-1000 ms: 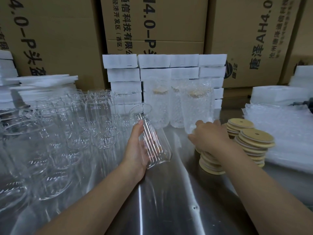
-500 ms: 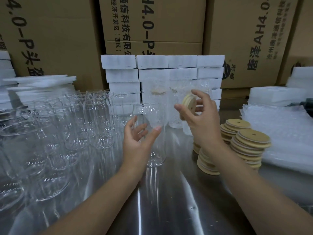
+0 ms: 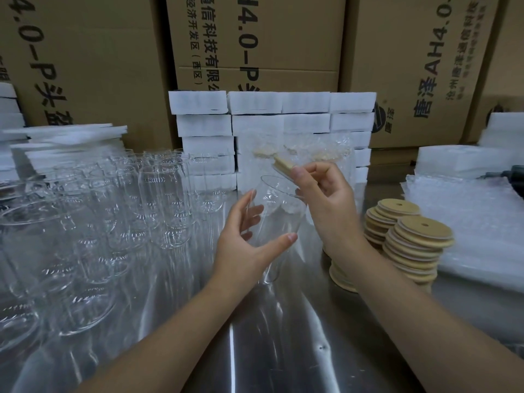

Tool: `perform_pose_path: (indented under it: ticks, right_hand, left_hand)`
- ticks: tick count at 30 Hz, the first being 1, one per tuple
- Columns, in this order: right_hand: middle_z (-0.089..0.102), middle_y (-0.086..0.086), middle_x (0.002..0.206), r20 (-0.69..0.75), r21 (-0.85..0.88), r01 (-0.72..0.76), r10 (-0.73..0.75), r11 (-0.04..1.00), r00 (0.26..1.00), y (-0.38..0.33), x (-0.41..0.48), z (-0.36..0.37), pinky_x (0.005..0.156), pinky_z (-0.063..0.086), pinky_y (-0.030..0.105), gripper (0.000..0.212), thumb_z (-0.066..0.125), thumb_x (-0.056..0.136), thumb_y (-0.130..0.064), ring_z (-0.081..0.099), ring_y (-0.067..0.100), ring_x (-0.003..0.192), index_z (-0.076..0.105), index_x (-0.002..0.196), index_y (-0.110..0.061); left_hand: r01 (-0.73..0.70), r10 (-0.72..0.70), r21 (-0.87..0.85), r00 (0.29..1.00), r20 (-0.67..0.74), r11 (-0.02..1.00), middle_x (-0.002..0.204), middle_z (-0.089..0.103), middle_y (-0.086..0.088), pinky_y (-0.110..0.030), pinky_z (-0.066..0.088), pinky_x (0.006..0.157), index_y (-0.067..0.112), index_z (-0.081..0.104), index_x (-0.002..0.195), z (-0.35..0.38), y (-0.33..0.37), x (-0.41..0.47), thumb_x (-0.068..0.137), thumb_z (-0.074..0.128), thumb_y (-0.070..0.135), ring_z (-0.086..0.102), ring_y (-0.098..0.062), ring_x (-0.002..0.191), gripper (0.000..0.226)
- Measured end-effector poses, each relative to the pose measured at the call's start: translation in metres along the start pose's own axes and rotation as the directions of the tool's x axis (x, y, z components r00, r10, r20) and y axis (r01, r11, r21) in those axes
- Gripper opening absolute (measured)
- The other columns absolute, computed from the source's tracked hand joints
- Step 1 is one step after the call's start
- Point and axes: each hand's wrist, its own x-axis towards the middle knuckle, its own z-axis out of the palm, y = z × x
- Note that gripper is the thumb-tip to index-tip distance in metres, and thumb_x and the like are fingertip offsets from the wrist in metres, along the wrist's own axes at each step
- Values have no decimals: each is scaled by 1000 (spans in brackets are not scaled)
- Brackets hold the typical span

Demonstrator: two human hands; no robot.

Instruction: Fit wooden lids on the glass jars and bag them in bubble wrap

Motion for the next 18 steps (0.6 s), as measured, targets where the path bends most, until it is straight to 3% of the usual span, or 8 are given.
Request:
perform_pose_path:
  ticks: [7,14,18]
  right_hand:
    - [67,-16,90,88,-80,34,-27,996,996,1,-5,5,77,52,19,36,63,68,-53,63,2,90,67,94,-28]
    - [70,-12,94,69,-68,8,-3,998,998,2,-9,7,86,56,33,42,64,63,-58,65,7,93,68,95,-31]
    - [70,-13,92,45,-26,-11,12,1000,999,3,-11,11,87,56,33,39,65,63,-55,66,6,93,68,94,-32]
  left_hand:
    - [10,-10,-20,1000,7,1000,116,61,21,-17,44,90,53,44,121,-2,0,0,55,84,41,56,10,109,79]
    - [21,-21,-43,1000,12,999,117,61,20,-19,44,94,55,45,117,-3,-1,0,56,84,40,56,10,109,75]
    - [24,-23,-51,1000,12,998,117,60,21,-20,44,95,54,45,117,-3,-1,0,56,84,39,56,10,110,74]
